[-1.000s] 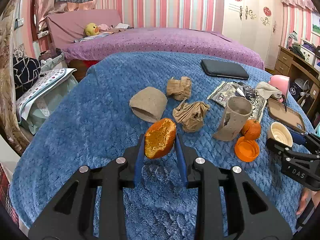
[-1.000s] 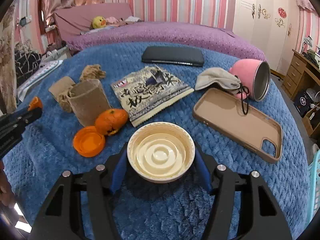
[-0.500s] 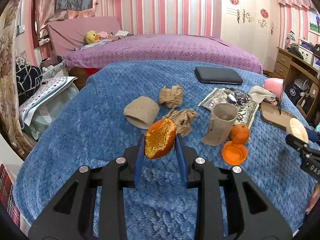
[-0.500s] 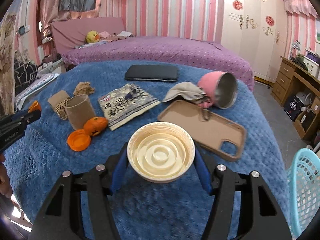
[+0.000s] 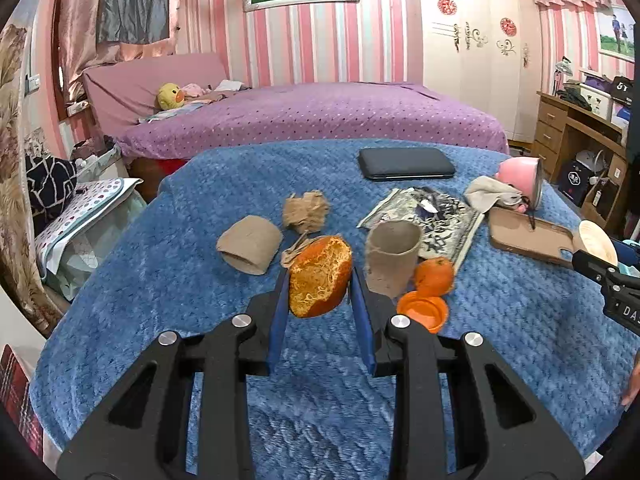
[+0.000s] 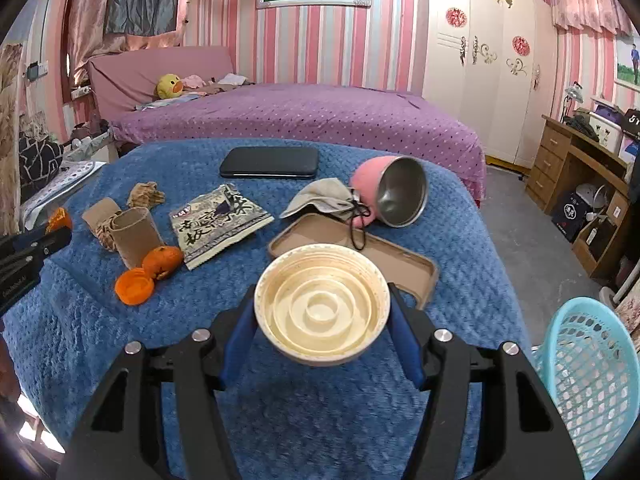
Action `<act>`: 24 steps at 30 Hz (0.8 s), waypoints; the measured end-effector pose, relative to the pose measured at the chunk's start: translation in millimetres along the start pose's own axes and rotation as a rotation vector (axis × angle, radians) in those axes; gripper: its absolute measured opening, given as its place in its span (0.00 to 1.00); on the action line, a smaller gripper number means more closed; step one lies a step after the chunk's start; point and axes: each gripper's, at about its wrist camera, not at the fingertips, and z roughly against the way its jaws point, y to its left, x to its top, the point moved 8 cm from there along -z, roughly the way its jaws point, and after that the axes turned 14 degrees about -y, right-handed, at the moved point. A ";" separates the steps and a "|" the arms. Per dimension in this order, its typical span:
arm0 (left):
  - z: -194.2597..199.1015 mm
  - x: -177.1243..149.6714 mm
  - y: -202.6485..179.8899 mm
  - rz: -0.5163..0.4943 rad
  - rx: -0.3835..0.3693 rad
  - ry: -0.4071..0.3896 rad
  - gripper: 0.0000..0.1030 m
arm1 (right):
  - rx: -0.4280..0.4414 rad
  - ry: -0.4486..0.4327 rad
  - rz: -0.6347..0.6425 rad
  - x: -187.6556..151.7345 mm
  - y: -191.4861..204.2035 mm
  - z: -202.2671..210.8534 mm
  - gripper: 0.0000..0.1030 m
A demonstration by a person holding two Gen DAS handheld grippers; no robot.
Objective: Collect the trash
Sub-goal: 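Carry the peel and bowl to the blue basket and release both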
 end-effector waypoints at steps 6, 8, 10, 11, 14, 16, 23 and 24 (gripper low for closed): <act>7.9 3.8 -15.3 -0.039 -0.024 -0.026 0.28 | -0.026 0.001 -0.006 -3.1 -19.9 9.3 0.59; 8.0 2.8 -18.7 -0.049 -0.032 -0.025 0.28 | -0.035 -0.005 -0.014 -2.6 -27.3 14.7 0.59; 6.9 0.7 -20.3 -0.049 -0.036 -0.015 0.28 | -0.045 -0.014 -0.026 -1.5 -34.7 19.7 0.59; 6.4 0.2 -20.3 -0.048 -0.037 -0.012 0.28 | -0.047 -0.017 -0.032 -1.1 -37.1 21.5 0.59; 7.5 -0.2 -20.2 -0.035 -0.041 -0.009 0.28 | -0.050 -0.033 -0.046 0.7 -42.5 28.2 0.59; 8.4 1.3 -18.5 -0.023 -0.037 -0.014 0.28 | -0.050 -0.039 -0.041 1.3 -43.7 30.8 0.59; 8.4 1.7 -14.1 0.020 -0.009 -0.006 0.28 | -0.057 -0.048 -0.037 -2.6 -54.1 39.6 0.59; 9.4 2.8 -14.2 0.023 -0.002 -0.011 0.28 | -0.057 -0.051 -0.040 -2.2 -55.7 41.2 0.59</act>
